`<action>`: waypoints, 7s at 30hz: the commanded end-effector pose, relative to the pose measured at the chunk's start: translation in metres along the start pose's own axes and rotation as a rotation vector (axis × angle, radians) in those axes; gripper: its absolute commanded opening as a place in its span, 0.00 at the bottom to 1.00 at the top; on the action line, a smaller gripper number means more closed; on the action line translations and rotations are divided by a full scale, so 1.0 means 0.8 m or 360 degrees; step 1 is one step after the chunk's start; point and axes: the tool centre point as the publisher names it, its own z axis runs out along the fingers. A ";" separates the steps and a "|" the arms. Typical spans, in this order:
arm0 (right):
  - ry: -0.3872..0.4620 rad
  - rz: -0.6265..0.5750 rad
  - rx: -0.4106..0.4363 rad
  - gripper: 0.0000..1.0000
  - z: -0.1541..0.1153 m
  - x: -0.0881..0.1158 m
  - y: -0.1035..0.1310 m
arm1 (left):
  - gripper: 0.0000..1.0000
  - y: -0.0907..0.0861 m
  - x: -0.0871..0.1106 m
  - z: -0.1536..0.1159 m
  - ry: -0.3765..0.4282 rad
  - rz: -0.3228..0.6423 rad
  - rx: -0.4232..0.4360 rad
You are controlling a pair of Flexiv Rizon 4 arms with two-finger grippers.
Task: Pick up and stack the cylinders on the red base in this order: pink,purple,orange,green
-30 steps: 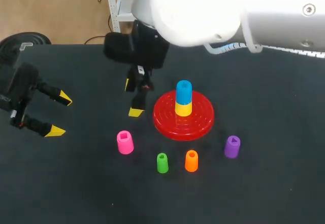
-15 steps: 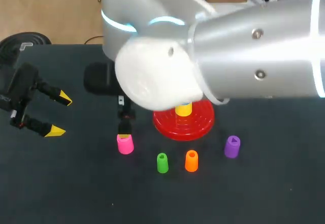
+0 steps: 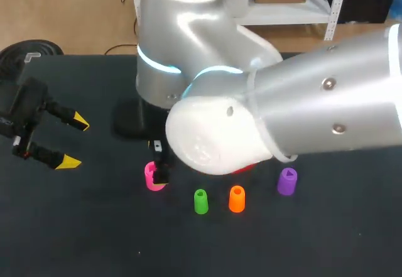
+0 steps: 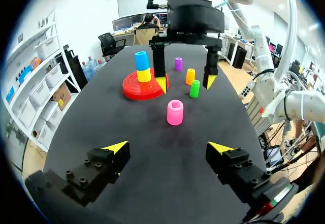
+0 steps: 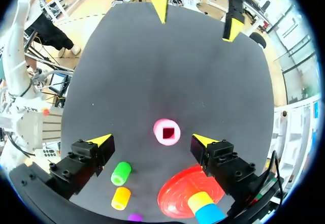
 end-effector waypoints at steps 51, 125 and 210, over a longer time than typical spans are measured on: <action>0.0175 -0.0088 -0.0066 1.00 0.068 0.003 -0.016 | 1.00 0.000 0.001 0.000 -0.0004 0.0004 -0.0002; 0.0267 0.0003 0.0248 0.00 -0.099 0.044 -0.134 | 1.00 0.000 0.001 0.000 -0.0004 0.0004 -0.0002; 0.0202 0.0470 0.0113 0.00 -0.115 0.172 -0.121 | 1.00 0.000 0.001 0.000 -0.0004 0.0004 -0.0002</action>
